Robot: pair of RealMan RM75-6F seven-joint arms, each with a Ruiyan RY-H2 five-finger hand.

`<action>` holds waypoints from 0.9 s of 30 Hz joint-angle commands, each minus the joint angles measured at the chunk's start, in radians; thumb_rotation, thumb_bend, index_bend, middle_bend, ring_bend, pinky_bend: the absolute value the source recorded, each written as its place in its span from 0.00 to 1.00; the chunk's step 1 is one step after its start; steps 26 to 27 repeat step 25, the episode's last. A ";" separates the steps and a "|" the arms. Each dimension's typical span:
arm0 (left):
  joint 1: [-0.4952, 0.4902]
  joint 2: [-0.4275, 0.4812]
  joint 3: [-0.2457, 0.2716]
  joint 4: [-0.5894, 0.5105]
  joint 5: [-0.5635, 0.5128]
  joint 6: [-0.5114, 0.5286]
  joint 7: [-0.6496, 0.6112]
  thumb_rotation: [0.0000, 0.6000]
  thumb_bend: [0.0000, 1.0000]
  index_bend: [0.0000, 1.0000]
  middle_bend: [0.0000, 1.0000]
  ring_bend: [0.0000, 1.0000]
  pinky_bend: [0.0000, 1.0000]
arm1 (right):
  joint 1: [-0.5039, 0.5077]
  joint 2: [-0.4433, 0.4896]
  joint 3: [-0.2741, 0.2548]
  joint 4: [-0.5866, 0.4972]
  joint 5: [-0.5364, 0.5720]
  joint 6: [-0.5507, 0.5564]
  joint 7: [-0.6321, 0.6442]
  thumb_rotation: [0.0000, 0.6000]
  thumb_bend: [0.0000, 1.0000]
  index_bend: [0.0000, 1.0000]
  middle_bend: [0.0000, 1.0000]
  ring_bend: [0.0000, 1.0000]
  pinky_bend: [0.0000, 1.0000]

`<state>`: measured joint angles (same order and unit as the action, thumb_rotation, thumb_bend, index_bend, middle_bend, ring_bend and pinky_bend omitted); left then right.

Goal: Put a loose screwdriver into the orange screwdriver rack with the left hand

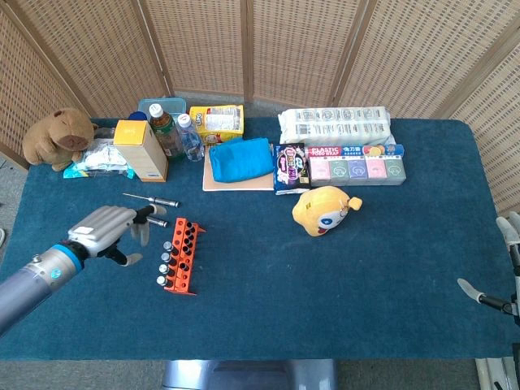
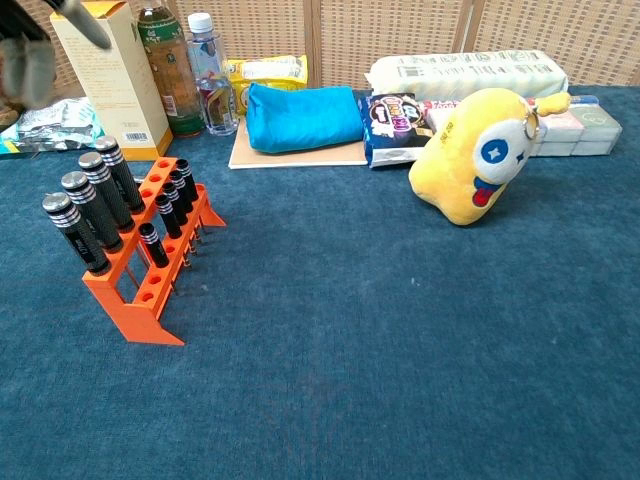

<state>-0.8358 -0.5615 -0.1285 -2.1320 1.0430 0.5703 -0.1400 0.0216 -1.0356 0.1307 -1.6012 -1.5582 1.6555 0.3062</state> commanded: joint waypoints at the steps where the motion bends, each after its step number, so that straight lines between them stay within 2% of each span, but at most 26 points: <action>1: 0.201 0.000 0.065 -0.031 0.143 0.319 0.140 1.00 0.20 0.00 0.00 0.00 0.33 | 0.002 0.000 -0.004 0.001 -0.003 -0.004 0.000 0.92 0.00 0.02 0.00 0.00 0.02; 6: 0.414 -0.079 0.134 0.017 0.263 0.644 0.245 1.00 0.18 0.00 0.00 0.00 0.20 | 0.011 -0.003 -0.008 0.008 0.001 -0.027 -0.001 0.92 0.00 0.02 0.00 0.00 0.01; 9: 0.523 -0.130 0.163 0.072 0.307 0.791 0.247 1.00 0.17 0.00 0.00 0.00 0.18 | 0.014 -0.006 -0.011 0.012 -0.005 -0.030 -0.003 0.92 0.00 0.02 0.00 0.00 0.00; 12: 0.610 -0.185 0.185 0.136 0.325 0.890 0.220 1.00 0.17 0.00 0.00 0.00 0.17 | 0.016 -0.007 -0.014 0.013 -0.009 -0.031 -0.001 0.92 0.00 0.02 0.00 0.00 0.00; 20: 0.727 -0.322 0.201 0.267 0.342 1.000 0.175 1.00 0.17 0.00 0.00 0.00 0.13 | 0.015 -0.003 -0.015 0.014 -0.011 -0.027 0.006 0.92 0.00 0.02 0.00 0.00 0.00; 24: 0.752 -0.379 0.191 0.317 0.351 1.017 0.145 1.00 0.17 0.00 0.00 0.00 0.10 | 0.013 -0.001 -0.017 0.015 -0.013 -0.024 0.006 0.92 0.00 0.02 0.00 0.00 0.00; 27: 0.754 -0.385 0.190 0.324 0.355 1.017 0.140 1.00 0.17 0.00 0.00 0.00 0.10 | 0.013 -0.001 -0.017 0.015 -0.013 -0.022 0.006 0.92 0.00 0.02 0.00 0.00 0.00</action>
